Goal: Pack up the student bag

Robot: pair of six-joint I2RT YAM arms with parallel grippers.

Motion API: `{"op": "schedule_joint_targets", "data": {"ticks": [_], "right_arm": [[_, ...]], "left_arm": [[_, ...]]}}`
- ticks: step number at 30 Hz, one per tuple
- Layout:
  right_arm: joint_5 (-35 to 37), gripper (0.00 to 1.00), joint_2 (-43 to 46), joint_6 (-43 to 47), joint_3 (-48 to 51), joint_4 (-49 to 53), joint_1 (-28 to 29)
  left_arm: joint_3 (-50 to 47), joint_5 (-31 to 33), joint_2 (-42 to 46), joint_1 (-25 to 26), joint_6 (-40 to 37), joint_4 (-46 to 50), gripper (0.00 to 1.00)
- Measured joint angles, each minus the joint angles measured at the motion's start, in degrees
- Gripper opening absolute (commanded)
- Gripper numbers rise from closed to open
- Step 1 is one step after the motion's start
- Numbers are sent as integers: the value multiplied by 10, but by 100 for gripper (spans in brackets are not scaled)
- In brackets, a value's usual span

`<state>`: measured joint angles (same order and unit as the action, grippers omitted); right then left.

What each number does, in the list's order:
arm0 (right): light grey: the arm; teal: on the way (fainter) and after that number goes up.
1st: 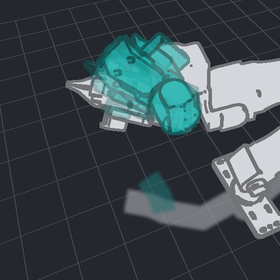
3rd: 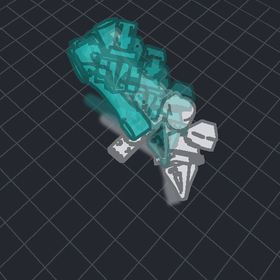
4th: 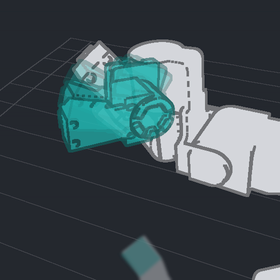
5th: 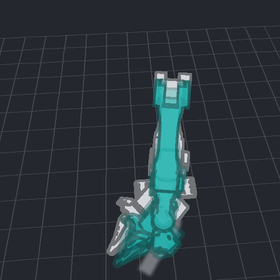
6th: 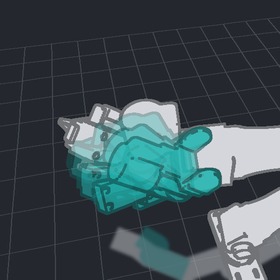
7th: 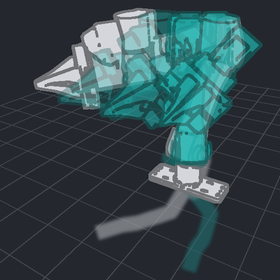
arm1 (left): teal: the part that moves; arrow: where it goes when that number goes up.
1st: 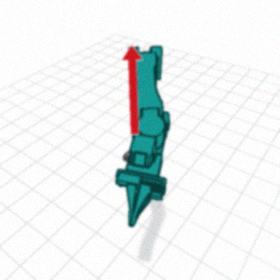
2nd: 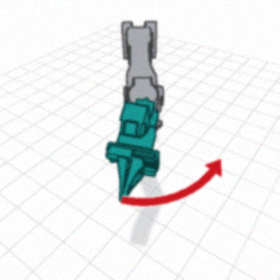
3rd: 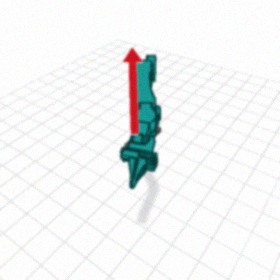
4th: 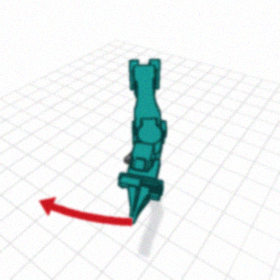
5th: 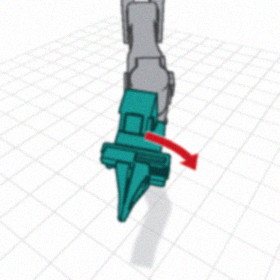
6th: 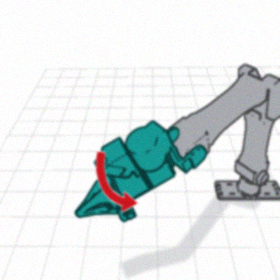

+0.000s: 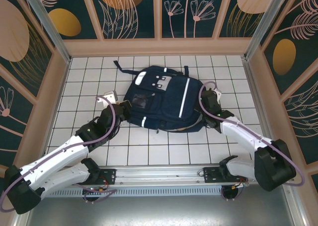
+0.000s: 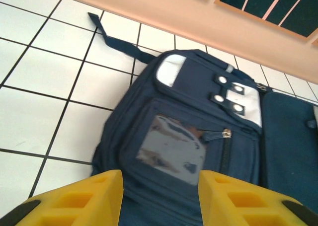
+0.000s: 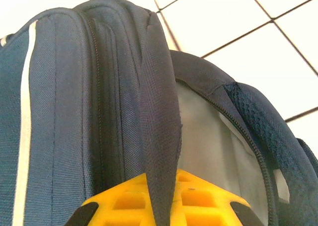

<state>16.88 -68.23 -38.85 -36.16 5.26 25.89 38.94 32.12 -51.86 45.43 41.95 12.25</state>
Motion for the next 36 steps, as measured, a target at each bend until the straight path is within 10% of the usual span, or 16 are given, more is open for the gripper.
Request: {"op": "schedule_joint_targets", "data": {"ticks": [4,6,13,24,36], "right_arm": [[8,6,3,15,4,9,-3],[10,33,0,26,2,10,-4],[55,48,-11,66,-36,39,3],[155,52,88,-18,-39,145,258],[229,39,-208,-124,-147,155,497]], "left_arm": [[0,-19,-21,0,-4,-18,45],[0,-38,-39,0,-5,-33,44],[-10,-112,-129,0,5,-87,43],[-14,-151,-220,0,43,-124,41],[-31,-175,-266,-43,79,-156,38]]}}
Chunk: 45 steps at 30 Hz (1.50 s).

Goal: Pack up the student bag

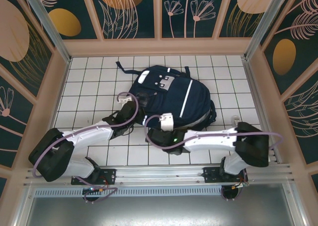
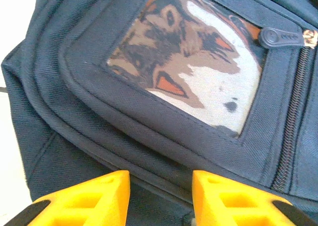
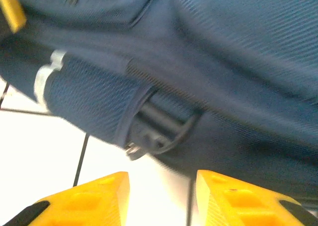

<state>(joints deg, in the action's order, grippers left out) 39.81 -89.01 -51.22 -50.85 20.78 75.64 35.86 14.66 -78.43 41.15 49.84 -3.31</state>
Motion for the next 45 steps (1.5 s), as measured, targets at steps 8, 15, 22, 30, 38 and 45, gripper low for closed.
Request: {"op": "schedule_joint_targets", "data": {"ticks": [8,15,22,30,38,45], "right_arm": [[0,37,-106,-19,-20,-30,16],[-2,37,-158,-26,-45,-45,0],[-2,22,-158,-31,-45,-62,-31],[3,0,-158,-36,-45,-64,-32],[7,0,-144,-36,-34,-66,-29],[7,0,-131,-29,-22,-83,-28]], "left_arm": [[-18,-12,6,-14,0,-16,39],[-23,-14,11,-15,0,-21,39],[-23,-21,11,-15,-1,-21,39],[-23,-28,13,-18,0,-21,39],[-74,-94,74,-18,35,-39,41],[-163,-159,110,-18,111,-113,56]]}}
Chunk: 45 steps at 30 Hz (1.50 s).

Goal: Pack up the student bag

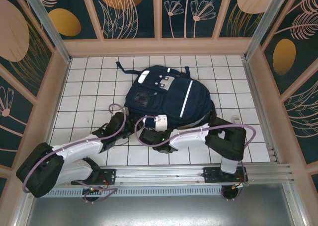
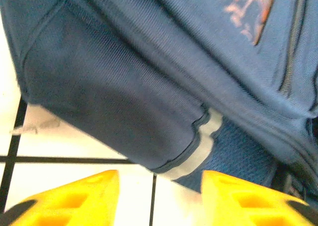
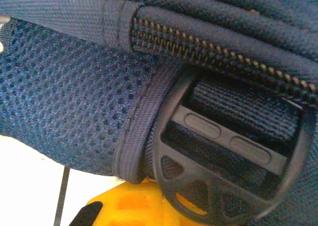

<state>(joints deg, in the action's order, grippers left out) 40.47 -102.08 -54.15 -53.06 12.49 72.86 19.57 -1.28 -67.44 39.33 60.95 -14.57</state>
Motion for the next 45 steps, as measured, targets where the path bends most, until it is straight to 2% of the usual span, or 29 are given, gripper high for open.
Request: {"op": "schedule_joint_targets", "data": {"ticks": [4,8,9,11,12,13,15,24,30,36,45], "right_arm": [[0,0,3,2,3,-5,0],[0,0,9,2,5,-6,3],[0,0,11,2,6,-7,4],[-2,0,16,2,8,-7,4],[-3,0,17,2,9,-7,4],[-4,0,17,2,9,-7,4],[-5,0,17,2,11,-7,4],[-2,0,65,-9,59,-3,4],[0,0,119,-27,95,10,4],[1,0,179,-50,130,33,4],[6,0,265,-63,179,54,-9]], "left_arm": [[-7,-25,-46,1,27,-62,62],[-4,-34,-103,4,42,-117,60],[-3,-34,-116,4,45,-129,55],[3,-35,-141,5,53,-146,29],[7,-34,-150,5,56,-151,20],[12,-32,-157,6,58,-155,11],[18,-25,-160,7,65,-156,0],[42,10,-114,9,62,-68,0],[50,21,-88,-16,49,-27,0],[50,16,-62,-72,26,3,0],[53,2,-47,-203,-26,50,0]]}}
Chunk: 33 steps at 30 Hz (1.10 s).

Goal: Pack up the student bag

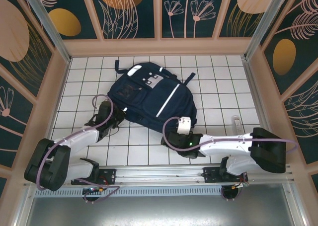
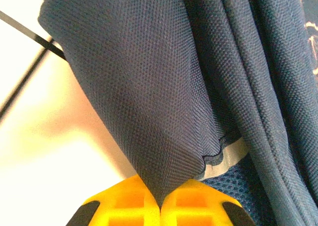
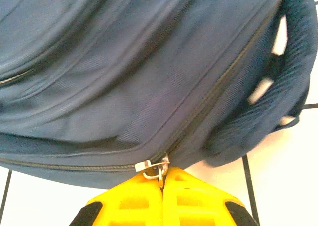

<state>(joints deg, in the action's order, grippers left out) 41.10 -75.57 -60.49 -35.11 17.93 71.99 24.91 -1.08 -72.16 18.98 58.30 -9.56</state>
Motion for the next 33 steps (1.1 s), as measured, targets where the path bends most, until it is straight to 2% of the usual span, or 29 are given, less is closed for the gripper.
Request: {"op": "schedule_joint_targets", "data": {"ticks": [1,2,4,5,7,13,17,21,25,29,33], "right_arm": [[-1,0,5,2,3,-3,-2],[-3,0,11,7,7,-10,-4],[-7,0,17,22,14,-23,-6],[-9,0,18,32,17,-29,-7],[-13,0,18,53,22,-43,-8],[-39,0,18,120,30,-91,-12],[-54,0,18,149,30,-117,-12],[-63,0,18,164,35,-138,-14],[-65,0,19,168,46,-157,-14],[-65,0,27,170,55,-167,-14],[-67,0,41,170,69,-182,-14]], "left_arm": [[3,-4,-2,-7,-6,5,0],[9,-8,-5,-13,-13,11,4],[16,-17,-9,-18,-24,19,36],[17,-16,-8,-20,-29,20,47],[16,-17,0,-30,-34,27,53],[-1,-41,141,-23,-30,64,52],[-13,-40,259,42,6,91,47],[-44,-31,311,112,63,98,46],[-64,0,282,205,116,97,46],[-55,37,201,294,154,83,44],[-21,70,116,362,183,57,45]]}}
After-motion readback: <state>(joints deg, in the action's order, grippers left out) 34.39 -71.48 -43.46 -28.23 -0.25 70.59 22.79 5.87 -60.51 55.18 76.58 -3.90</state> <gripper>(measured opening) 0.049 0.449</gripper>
